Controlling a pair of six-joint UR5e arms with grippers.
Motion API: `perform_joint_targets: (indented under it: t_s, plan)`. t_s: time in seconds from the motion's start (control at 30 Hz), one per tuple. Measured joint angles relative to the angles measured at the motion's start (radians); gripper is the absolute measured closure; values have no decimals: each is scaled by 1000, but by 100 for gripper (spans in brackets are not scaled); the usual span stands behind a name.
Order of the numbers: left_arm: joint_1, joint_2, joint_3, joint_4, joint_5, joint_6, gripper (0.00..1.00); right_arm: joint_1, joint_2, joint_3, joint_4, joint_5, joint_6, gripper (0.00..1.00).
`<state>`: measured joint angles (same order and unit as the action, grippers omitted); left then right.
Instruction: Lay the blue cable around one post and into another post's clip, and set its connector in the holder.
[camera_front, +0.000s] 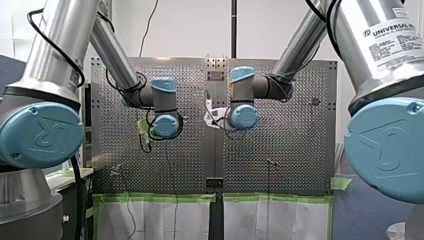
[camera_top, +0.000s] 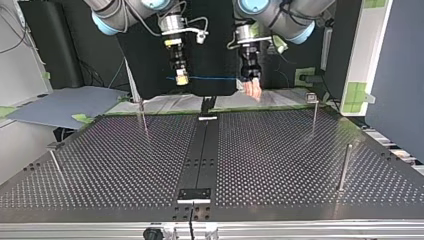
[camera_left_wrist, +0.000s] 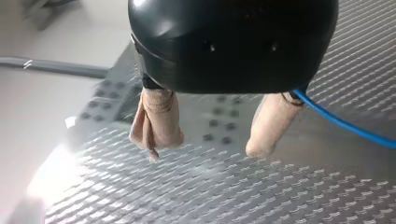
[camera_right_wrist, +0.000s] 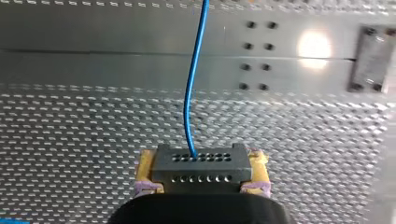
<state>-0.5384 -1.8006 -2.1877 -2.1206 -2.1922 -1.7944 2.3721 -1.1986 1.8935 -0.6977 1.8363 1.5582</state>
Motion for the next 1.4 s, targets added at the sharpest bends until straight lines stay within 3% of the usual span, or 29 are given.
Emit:
perform_joint_targets:
  t_s: [0.17,0.33,0.57,0.73,0.97,1.03,1.17,1.4]
  plan:
    - [24,49,24,-49,-14,-42,0,-13,-55,-26,24,-9,-1,100]
    - [68,99,29,-99,10,-66,0,-19,-103,-52,49,-23,-5,100]
    - [144,176,36,-177,41,-80,0,-22,-159,-110,73,-72,-12,100]
    - [198,231,52,-231,41,-115,0,-13,-134,-156,103,-87,-36,100]
    - [254,304,112,-304,24,-154,0,13,-65,-227,159,-101,-102,100]
    - [260,327,130,-328,20,-156,0,19,-51,-246,163,-103,-113,100]
    - [269,370,148,-370,17,-148,0,32,-37,-288,171,-109,-120,100]
    - [278,449,163,-449,20,-130,0,43,-33,-336,181,-110,-115,100]
